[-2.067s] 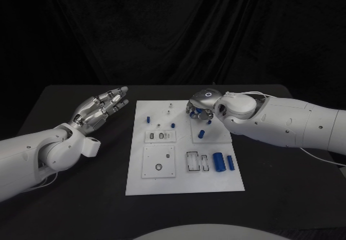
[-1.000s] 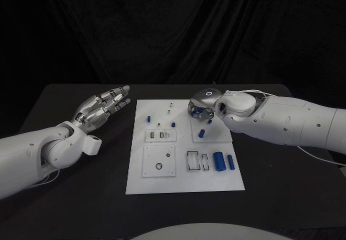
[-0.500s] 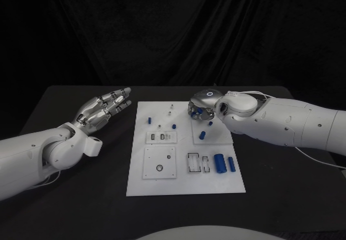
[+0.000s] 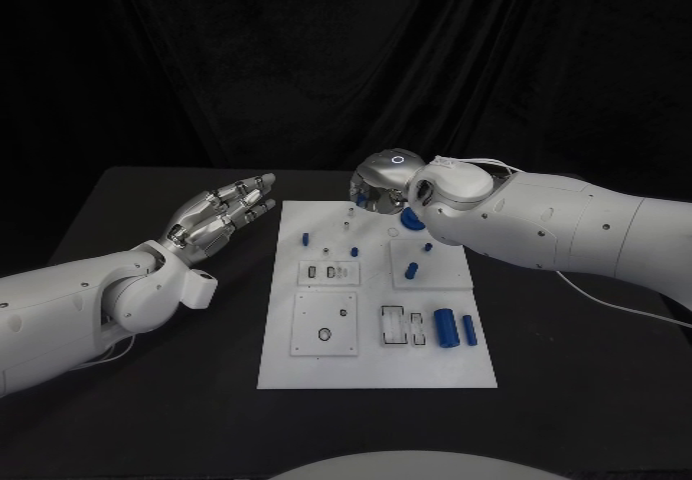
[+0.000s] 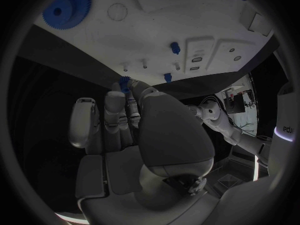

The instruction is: Assemble the parts on the task board

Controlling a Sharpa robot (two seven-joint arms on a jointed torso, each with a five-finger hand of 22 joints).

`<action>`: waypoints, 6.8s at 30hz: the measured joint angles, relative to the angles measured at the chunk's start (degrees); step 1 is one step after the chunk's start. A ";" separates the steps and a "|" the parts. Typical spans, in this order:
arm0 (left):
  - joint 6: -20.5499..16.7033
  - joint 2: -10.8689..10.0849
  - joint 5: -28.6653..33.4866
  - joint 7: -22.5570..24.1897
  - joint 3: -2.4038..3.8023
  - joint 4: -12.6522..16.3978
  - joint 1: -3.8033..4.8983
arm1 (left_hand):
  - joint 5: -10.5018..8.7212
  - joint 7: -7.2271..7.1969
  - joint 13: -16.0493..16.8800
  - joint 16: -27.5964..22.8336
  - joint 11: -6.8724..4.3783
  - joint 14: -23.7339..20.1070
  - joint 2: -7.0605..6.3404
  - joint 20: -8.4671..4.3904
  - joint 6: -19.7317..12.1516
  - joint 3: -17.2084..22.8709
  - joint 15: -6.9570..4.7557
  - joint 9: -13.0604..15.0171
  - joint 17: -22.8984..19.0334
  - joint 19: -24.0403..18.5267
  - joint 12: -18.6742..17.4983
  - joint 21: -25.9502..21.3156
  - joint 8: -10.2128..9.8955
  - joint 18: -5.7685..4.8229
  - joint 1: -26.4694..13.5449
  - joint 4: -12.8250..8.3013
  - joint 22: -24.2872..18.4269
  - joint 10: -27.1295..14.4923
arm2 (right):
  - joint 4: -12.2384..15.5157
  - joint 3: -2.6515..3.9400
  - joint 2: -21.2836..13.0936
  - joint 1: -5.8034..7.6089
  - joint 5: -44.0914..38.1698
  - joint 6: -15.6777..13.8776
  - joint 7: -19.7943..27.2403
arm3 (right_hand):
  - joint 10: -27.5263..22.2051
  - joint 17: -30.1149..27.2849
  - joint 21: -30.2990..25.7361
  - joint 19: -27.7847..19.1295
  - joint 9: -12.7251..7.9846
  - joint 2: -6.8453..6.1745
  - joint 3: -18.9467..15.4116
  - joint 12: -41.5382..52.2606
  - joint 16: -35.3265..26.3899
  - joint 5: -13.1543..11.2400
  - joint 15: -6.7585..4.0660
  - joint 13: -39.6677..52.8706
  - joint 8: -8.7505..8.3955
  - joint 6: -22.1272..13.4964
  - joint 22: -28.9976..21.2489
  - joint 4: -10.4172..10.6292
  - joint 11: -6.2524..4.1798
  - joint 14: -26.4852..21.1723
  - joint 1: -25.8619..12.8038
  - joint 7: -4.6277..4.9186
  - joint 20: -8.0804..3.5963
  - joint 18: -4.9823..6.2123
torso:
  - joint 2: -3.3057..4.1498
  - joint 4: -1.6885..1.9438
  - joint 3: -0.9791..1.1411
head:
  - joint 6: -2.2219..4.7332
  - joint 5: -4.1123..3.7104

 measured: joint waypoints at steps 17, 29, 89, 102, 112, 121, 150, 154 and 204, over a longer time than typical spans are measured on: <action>0.04 0.48 0.00 0.00 -0.01 -0.25 0.00 | 0.00 0.00 0.00 0.00 0.00 0.00 0.00 0.00 0.41 0.24 0.00 -0.01 -0.01 0.00 0.21 0.00 0.00 0.00 0.00 -0.24 0.00 0.00 | -4.29 0.15 3.08 0.09 0.50 1.35 -0.04 | 0.20 -0.74 -0.23 0.00 0.54 -0.01 -0.16 -1.50 0.00 -0.49 0.20 -0.27 -0.37 -0.98 -0.35 -0.15 -0.20 0.20 -0.01 0.16 0.01 0.00 | 1.22 1.18 -0.26 | 0.54 -1.87; 0.21 0.57 -0.01 0.00 -0.01 -0.26 0.00 | 0.00 0.00 0.00 0.00 0.00 0.00 0.00 0.00 0.41 0.40 0.00 0.04 -0.01 0.00 0.19 0.00 0.00 0.00 0.00 -0.40 -0.01 0.00 | -4.72 0.24 3.46 -0.32 0.59 2.65 -0.26 | 0.32 -0.63 -0.23 0.00 0.61 -0.02 -0.17 -1.82 0.00 -0.52 0.41 -0.36 -0.86 -1.39 -0.35 -0.14 -0.32 -0.01 -0.03 0.16 0.01 0.00 | 1.77 1.26 -0.49 | 0.74 -2.07; 1.65 1.22 -0.01 0.01 0.00 -2.38 0.00 | 0.00 0.00 -0.01 0.00 0.00 0.00 0.00 -0.01 0.40 1.12 -0.01 0.01 -0.01 0.00 0.18 0.00 0.00 -0.01 0.00 -0.79 -0.01 0.00 | -3.58 0.17 2.11 -1.04 0.69 4.70 -1.41 | -8.53 -8.20 -6.51 -4.95 -1.89 -1.98 1.84 -8.25 -6.03 -2.45 1.93 -0.07 -7.18 -12.44 -4.41 0.88 0.62 -5.48 -2.01 -2.77 1.44 0.00 | 1.78 1.27 -0.57 | -0.54 -1.96; 1.75 -0.16 -0.02 0.02 0.00 -1.97 0.00 | 0.00 0.00 0.00 0.00 0.00 0.00 0.00 -0.01 0.40 1.12 0.00 0.01 -0.01 -0.01 0.18 0.00 0.00 0.00 0.00 -0.79 -0.01 0.00 | 3.05 0.17 -5.15 2.57 0.69 2.02 -2.03 | -12.73 -11.27 -9.54 -7.27 -3.99 -2.34 0.06 -8.09 -8.39 -3.13 2.35 1.07 -7.19 -16.48 -6.31 0.58 1.45 -7.72 -2.43 -4.52 1.96 0.00 | 1.77 1.30 -0.57 | -0.01 -1.97; 1.74 -1.00 -0.02 0.02 -0.01 -1.77 -0.03 | 0.00 0.00 0.00 0.00 0.00 0.00 0.00 -0.01 0.40 1.12 -0.01 0.01 -0.01 -0.01 0.18 0.00 0.00 0.00 0.00 -0.79 -0.01 0.00 | 13.78 -0.31 -18.06 5.15 0.69 1.85 -4.10 | 1.51 -11.26 -10.12 -5.48 -4.63 -1.20 -2.83 2.53 -8.69 -6.08 1.69 6.99 -6.32 -10.83 -5.44 3.81 -0.79 -6.08 -7.00 -2.43 1.68 0.04 | 1.61 0.99 -0.53 | -0.07 -2.38; 1.92 -0.96 -0.02 0.02 0.00 -2.03 -0.21 | 0.00 0.00 0.00 0.00 0.00 0.00 0.00 -0.01 0.40 1.29 -0.01 0.00 -0.01 -0.01 0.18 0.00 0.00 0.00 0.00 -0.96 -0.01 0.00 | 14.27 -0.81 -22.17 3.88 1.54 2.96 -5.85 | 16.87 31.92 -2.97 0.76 -6.59 -0.27 -7.54 61.28 17.88 -8.74 -0.27 66.55 -6.94 -8.72 0.81 6.92 -4.14 7.35 -10.55 -0.64 -0.49 -0.98 | 1.48 0.64 -0.60 | -0.12 -2.52; 3.03 -0.86 -0.03 0.02 0.00 -2.59 -0.60 | 0.00 0.00 0.00 0.00 0.21 0.21 0.00 0.20 0.40 1.90 0.20 0.00 0.04 -0.21 0.18 0.00 0.00 0.00 0.00 -1.27 -0.02 -0.22 | 10.02 -0.87 -18.00 0.71 2.66 3.49 -8.00 | 22.12 33.42 8.38 6.14 -6.79 1.44 -10.66 73.46 26.41 -3.52 -0.11 69.51 -6.94 -9.79 0.85 6.25 -3.86 7.66 -12.31 -0.65 -0.19 -3.61 | 1.51 0.71 -0.66 | 0.21 -2.33; 3.15 -0.71 -0.03 0.02 0.00 -2.74 -0.61 | 0.00 0.00 0.00 0.00 0.21 0.21 0.00 0.20 0.40 1.90 0.20 0.00 0.04 -0.21 0.18 0.00 0.00 0.00 0.00 -1.27 -0.01 -0.22 | 9.21 -0.85 -17.24 0.56 2.67 3.65 -8.18 | 22.11 33.41 8.47 6.14 -7.01 1.20 -10.50 73.46 26.41 -3.52 -0.11 69.51 -7.18 -10.46 0.85 5.77 -3.87 7.66 -12.07 -0.59 -0.19 -3.61 | 1.48 0.69 -0.70 | 0.13 -2.44; 4.74 -0.44 -0.05 0.03 0.01 -3.39 -1.19 | 0.00 0.21 0.00 0.00 0.41 -0.01 0.00 0.40 0.20 2.94 0.41 0.00 0.03 -0.01 0.18 0.00 0.00 -0.01 0.00 -1.67 0.00 -0.42 | 7.23 -0.79 -15.20 -1.99 2.91 0.40 -6.11 | 22.50 33.39 9.28 6.45 -5.49 1.43 -8.26 73.45 26.40 13.58 -0.64 69.49 -3.35 -5.18 0.82 0.10 -4.71 7.78 -7.85 1.16 -0.71 -3.58 | 1.46 0.57 -0.66 | -0.54 -1.52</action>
